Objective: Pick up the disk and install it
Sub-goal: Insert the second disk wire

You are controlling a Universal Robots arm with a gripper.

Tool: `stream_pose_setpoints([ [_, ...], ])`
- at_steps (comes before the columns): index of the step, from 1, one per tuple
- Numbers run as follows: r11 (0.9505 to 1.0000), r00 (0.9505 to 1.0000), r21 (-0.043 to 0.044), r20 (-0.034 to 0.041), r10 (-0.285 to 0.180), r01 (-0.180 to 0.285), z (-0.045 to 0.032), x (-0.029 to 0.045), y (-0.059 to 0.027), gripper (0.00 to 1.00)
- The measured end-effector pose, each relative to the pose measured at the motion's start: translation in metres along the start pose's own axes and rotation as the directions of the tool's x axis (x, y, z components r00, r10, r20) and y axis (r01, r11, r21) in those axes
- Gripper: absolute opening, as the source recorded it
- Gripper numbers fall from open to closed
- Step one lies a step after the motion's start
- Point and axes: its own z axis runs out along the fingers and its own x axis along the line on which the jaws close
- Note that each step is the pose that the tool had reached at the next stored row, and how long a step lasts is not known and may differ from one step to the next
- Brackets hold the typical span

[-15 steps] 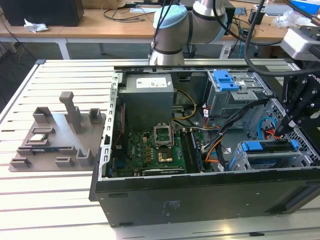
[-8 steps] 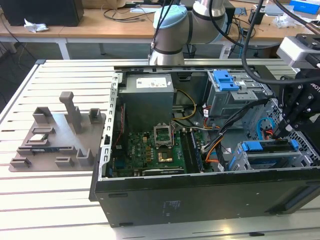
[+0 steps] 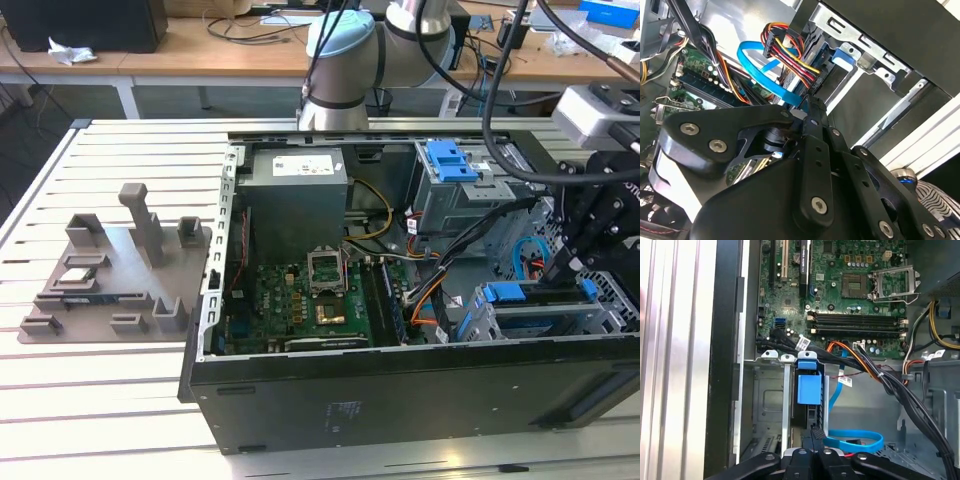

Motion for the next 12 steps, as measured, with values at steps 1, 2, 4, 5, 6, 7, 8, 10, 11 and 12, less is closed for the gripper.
stream_pose_setpoints([
  [1, 1.0000, 1.0000, 0.0000, -0.0001, -0.001, 0.001, 0.0012, 0.0000, -0.0001, 0.11],
  [2, 1.0000, 1.0000, 0.0000, -0.0002, -0.002, 0.002, 0.0020, 0.0000, -0.0001, 0.11],
  [4, 1.0000, 1.0000, 0.0001, -0.0003, -0.003, 0.003, 0.0028, 0.0000, -0.0002, 0.11],
  [5, 1.0000, 1.0000, 0.0000, -0.0002, -0.003, 0.003, 0.0035, 0.0000, -0.0002, 0.11],
  [6, 1.0000, 1.0000, 0.0001, -0.0002, -0.003, 0.003, 0.0043, 0.0000, 0.0002, 0.11],
  [7, 1.0000, 1.0000, 0.0002, -0.0001, -0.003, 0.003, 0.0048, 0.0000, 0.0005, 0.11],
  [8, 1.0000, 1.0000, 0.0001, -0.0002, -0.004, 0.004, 0.0048, 0.0000, 0.0007, 0.11],
  [10, 1.0000, 1.0000, 0.0019, -0.0004, -0.004, 0.004, 0.0045, 0.0001, 0.0017, 0.11],
  [11, 1.0000, 1.0000, 0.0031, 0.0002, -0.004, 0.004, 0.0023, 0.0001, 0.0018, 0.11],
  [12, 1.0000, 1.0000, 0.0034, 0.0015, -0.004, 0.004, 0.0016, 0.0014, 0.0020, 0.11],
])
